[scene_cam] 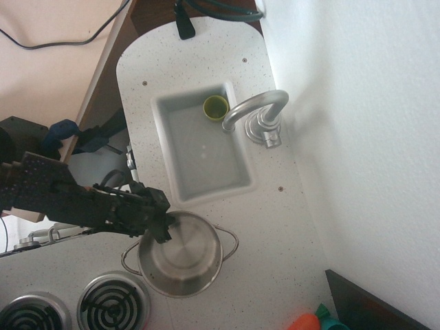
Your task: Pick up pot
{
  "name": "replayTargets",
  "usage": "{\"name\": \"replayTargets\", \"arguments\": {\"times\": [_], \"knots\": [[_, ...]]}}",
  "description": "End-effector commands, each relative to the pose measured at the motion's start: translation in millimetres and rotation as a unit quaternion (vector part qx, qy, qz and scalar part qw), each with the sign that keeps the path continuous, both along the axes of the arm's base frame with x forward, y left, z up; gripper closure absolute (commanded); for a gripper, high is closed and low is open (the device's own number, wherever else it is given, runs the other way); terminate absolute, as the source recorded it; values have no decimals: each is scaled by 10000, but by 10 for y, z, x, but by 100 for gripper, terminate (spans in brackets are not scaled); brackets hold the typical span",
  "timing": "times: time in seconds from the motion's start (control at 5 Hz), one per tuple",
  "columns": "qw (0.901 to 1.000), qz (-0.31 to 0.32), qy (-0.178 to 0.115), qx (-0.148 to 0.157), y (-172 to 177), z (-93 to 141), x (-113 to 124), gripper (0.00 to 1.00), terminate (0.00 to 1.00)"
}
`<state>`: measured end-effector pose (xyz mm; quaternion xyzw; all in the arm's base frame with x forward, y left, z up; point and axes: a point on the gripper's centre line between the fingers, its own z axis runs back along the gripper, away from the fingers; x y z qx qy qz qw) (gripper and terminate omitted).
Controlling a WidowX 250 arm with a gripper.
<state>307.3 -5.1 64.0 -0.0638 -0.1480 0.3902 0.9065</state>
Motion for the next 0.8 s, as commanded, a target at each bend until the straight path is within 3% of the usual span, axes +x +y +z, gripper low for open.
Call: {"name": "replayTargets", "arguments": {"times": [0.0,0.6], "knots": [[9996,-241,-116,5,-68,-29,65,0,0],[9977,-443,-514,76,-88,70,43,0,0]]}}
